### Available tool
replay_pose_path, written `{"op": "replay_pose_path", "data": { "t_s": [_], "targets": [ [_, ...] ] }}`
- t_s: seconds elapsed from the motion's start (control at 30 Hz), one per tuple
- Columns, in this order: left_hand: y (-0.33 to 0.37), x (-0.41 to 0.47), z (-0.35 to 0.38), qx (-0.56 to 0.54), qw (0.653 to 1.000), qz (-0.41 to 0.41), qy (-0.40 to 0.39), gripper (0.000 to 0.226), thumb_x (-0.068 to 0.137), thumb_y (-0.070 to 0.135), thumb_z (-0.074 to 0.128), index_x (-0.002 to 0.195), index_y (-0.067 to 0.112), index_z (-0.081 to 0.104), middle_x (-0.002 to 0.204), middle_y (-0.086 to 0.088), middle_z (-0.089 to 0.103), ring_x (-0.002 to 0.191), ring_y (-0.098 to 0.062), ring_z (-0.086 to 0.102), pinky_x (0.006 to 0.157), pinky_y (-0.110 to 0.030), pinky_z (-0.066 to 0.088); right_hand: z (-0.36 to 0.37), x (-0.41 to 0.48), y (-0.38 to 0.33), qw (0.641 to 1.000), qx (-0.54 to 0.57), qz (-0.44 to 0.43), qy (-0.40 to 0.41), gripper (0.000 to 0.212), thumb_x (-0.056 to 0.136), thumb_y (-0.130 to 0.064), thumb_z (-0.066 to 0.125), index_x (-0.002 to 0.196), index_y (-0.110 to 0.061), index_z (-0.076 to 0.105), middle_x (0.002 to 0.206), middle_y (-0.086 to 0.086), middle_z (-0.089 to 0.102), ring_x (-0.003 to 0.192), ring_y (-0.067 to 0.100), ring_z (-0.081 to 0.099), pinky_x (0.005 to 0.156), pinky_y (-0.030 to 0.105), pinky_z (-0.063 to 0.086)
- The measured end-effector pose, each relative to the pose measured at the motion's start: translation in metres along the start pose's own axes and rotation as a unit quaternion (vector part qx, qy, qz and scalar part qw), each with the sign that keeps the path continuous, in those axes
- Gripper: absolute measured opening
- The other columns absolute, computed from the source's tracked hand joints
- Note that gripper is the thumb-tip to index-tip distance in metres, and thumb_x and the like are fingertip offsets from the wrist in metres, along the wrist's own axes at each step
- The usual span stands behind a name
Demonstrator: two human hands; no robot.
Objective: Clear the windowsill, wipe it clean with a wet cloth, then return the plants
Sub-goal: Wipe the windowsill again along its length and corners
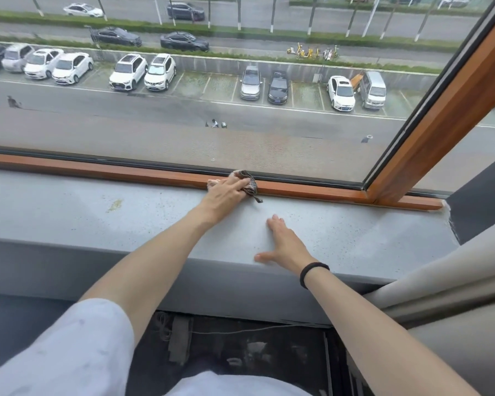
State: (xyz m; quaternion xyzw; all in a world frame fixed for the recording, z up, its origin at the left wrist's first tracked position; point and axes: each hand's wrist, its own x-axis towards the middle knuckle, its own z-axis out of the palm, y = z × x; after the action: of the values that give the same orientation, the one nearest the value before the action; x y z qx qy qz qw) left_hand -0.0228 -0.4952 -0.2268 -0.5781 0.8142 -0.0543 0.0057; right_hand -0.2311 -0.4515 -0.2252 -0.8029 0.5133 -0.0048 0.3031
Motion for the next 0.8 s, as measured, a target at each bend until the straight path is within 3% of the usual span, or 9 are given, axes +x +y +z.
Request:
{"op": "replay_pose_path", "data": {
  "t_s": [0.13, 0.27, 0.37, 0.47, 0.57, 0.63, 0.7, 0.8],
  "targets": [
    [-0.064, -0.061, -0.01, -0.023, 0.991, -0.133, -0.022, 0.032, 0.09, -0.004, 0.044, 0.112, 0.004, 0.066, 0.151, -0.006, 0.035, 0.141, -0.028, 0.026, 0.106, -0.045, 0.034, 0.002, 0.003, -0.01, 0.999, -0.024, 0.027, -0.005, 0.073, 0.067, -0.037, 0.083, 0.119, -0.01, 0.039, 0.148, 0.012, 0.03, 0.14, 0.024, 0.026, 0.104, 0.04, 0.037],
    [-0.116, -0.093, -0.004, -0.081, 0.962, -0.26, -0.039, 0.047, 0.083, -0.009, 0.042, 0.117, 0.013, 0.066, 0.15, 0.004, 0.036, 0.14, -0.024, 0.027, 0.1, -0.057, 0.039, -0.005, -0.001, -0.012, 0.999, -0.033, 0.025, -0.024, 0.097, 0.07, -0.035, 0.081, 0.144, -0.007, 0.025, 0.158, 0.009, 0.011, 0.147, 0.021, 0.01, 0.114, 0.038, 0.026],
    [-0.115, -0.084, 0.0, -0.124, 0.944, -0.303, -0.029, 0.047, 0.082, -0.008, 0.04, 0.118, 0.012, 0.063, 0.145, 0.001, 0.041, 0.133, -0.029, 0.034, 0.095, -0.058, 0.043, -0.013, -0.001, -0.013, 0.999, -0.024, 0.031, -0.014, 0.093, 0.075, -0.04, 0.076, 0.145, -0.007, 0.024, 0.158, 0.01, 0.012, 0.146, 0.024, 0.011, 0.116, 0.04, 0.021],
    [-0.074, -0.081, 0.002, -0.187, 0.946, -0.261, 0.033, 0.049, 0.086, -0.01, 0.04, 0.125, 0.012, 0.06, 0.144, -0.005, 0.044, 0.13, -0.031, 0.037, 0.103, -0.042, 0.039, -0.008, 0.005, -0.035, 0.998, -0.043, 0.023, 0.05, 0.079, 0.082, -0.047, 0.067, 0.141, -0.007, 0.032, 0.155, 0.011, 0.017, 0.144, 0.026, 0.014, 0.116, 0.041, 0.022],
    [-0.023, -0.101, 0.013, -0.183, 0.978, -0.084, 0.051, 0.059, 0.087, -0.01, 0.036, 0.133, 0.022, 0.052, 0.146, 0.003, 0.041, 0.134, -0.027, 0.033, 0.094, -0.04, 0.043, 0.006, 0.016, -0.064, 0.997, -0.061, -0.014, 0.045, 0.074, 0.086, -0.049, 0.06, 0.141, -0.007, 0.033, 0.155, 0.011, 0.017, 0.143, 0.026, 0.016, 0.112, 0.04, 0.026],
    [-0.032, -0.12, 0.021, -0.182, 0.978, -0.075, 0.064, 0.067, 0.085, -0.009, 0.032, 0.139, 0.029, 0.044, 0.146, 0.004, 0.041, 0.127, -0.03, 0.043, 0.092, -0.042, 0.047, 0.014, 0.025, -0.08, 0.997, -0.064, -0.024, 0.018, 0.075, 0.087, -0.05, 0.058, 0.142, -0.007, 0.031, 0.156, 0.013, 0.013, 0.145, 0.026, 0.012, 0.112, 0.041, 0.025],
    [-0.067, -0.14, 0.03, -0.163, 0.971, -0.161, 0.06, 0.068, 0.086, -0.004, 0.031, 0.144, 0.032, 0.035, 0.144, -0.002, 0.042, 0.118, -0.035, 0.049, 0.094, -0.043, 0.045, 0.021, 0.032, -0.091, 0.998, -0.066, -0.023, -0.005, 0.077, 0.088, -0.049, 0.057, 0.144, -0.007, 0.027, 0.157, 0.014, 0.009, 0.145, 0.027, 0.007, 0.114, 0.042, 0.021],
    [-0.102, -0.153, 0.032, -0.142, 0.931, -0.336, 0.026, 0.058, 0.092, 0.003, 0.033, 0.143, 0.03, 0.036, 0.143, -0.011, 0.041, 0.123, -0.039, 0.041, 0.103, -0.046, 0.037, 0.031, 0.042, -0.107, 0.996, -0.084, -0.032, -0.013, 0.073, 0.089, -0.047, 0.057, 0.142, -0.007, 0.029, 0.153, 0.017, 0.015, 0.142, 0.03, 0.014, 0.113, 0.044, 0.025]
  ]
}}
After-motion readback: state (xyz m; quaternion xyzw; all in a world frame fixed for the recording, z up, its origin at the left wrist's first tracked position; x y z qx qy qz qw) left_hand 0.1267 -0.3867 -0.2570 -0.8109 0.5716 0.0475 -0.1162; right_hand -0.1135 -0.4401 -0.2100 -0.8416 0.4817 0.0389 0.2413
